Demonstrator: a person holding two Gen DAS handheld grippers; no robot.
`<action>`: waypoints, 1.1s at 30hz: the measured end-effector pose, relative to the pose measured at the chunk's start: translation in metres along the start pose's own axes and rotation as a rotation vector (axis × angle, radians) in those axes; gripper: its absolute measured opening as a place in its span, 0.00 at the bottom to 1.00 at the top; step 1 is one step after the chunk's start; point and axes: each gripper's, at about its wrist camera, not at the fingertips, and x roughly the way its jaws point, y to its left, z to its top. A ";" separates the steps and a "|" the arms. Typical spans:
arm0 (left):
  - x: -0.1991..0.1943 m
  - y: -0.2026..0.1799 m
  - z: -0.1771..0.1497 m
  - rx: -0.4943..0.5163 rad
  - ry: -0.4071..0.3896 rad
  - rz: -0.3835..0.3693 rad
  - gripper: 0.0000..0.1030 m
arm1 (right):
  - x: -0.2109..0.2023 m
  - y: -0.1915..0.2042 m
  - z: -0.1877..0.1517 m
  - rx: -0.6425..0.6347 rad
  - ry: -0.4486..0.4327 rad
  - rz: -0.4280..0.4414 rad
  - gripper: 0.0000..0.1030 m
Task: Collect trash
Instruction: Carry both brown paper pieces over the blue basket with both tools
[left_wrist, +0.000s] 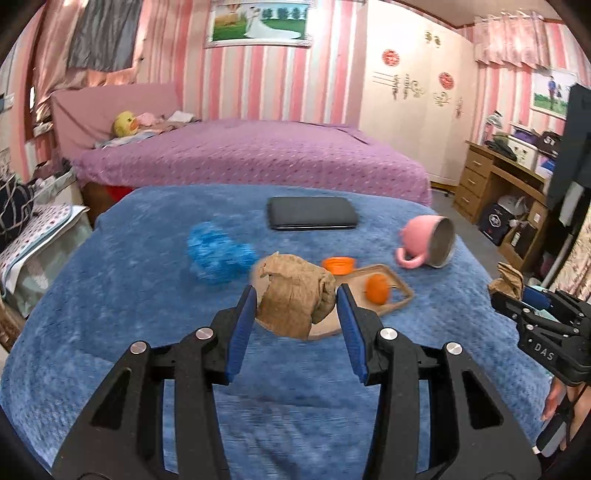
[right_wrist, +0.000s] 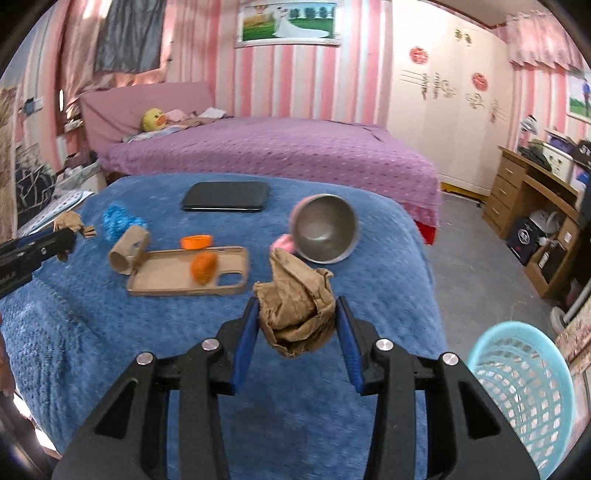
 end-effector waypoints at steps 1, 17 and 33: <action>0.001 -0.008 -0.001 0.008 -0.001 -0.004 0.42 | 0.000 -0.006 -0.003 0.008 0.001 -0.005 0.40; 0.014 -0.077 -0.008 0.062 0.015 -0.053 0.42 | -0.016 -0.075 -0.018 0.063 -0.009 -0.076 0.40; 0.022 -0.135 -0.021 0.112 0.014 -0.084 0.42 | -0.032 -0.150 -0.039 0.153 0.000 -0.167 0.40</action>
